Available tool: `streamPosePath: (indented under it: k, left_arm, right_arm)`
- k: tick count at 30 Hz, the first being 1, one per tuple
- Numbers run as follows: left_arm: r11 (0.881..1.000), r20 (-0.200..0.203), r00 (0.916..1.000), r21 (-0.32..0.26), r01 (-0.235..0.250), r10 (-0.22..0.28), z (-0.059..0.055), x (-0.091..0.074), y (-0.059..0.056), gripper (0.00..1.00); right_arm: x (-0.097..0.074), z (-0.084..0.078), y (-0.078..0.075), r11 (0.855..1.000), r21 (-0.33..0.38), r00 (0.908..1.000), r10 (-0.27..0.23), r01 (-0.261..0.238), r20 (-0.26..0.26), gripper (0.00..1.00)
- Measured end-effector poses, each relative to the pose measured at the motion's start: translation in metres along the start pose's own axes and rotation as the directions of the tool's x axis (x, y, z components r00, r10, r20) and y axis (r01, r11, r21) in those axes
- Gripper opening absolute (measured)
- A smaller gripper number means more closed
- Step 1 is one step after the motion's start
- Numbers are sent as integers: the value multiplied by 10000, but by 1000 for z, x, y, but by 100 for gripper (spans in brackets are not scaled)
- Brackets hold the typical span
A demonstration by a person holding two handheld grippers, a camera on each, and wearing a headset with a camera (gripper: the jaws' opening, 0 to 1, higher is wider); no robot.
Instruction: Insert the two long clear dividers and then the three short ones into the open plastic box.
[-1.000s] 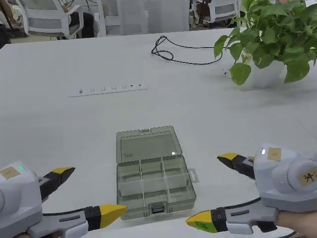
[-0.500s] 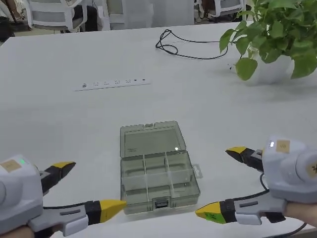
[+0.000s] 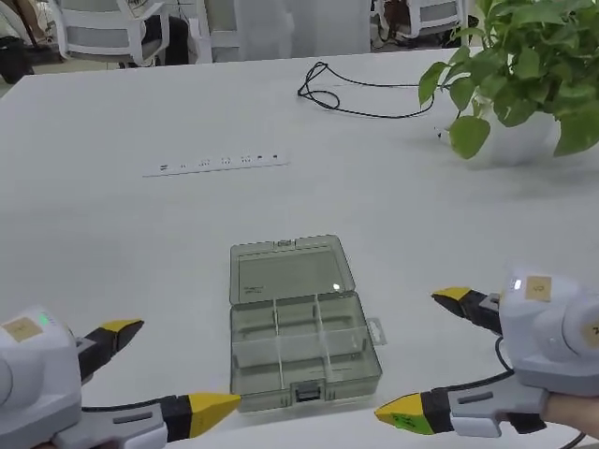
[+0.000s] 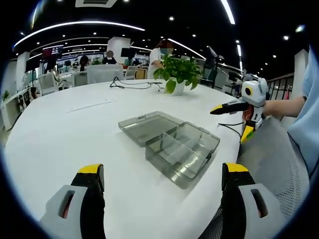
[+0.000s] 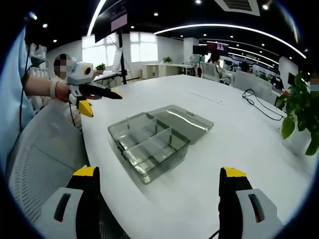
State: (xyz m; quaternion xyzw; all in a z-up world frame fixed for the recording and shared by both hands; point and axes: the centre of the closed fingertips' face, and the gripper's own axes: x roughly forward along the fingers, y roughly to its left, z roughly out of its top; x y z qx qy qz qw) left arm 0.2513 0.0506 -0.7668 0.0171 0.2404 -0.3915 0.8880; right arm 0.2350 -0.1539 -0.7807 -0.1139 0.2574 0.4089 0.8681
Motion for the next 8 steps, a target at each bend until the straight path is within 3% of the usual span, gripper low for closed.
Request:
streamPosePath:
  k: [8]
  left_arm:
    - [9999,-147,9998,5,121,-121,-3,7,-4,100]
  right_arm:
    - [1,-2,2,9999,105,10000,50,-50,-5,100]
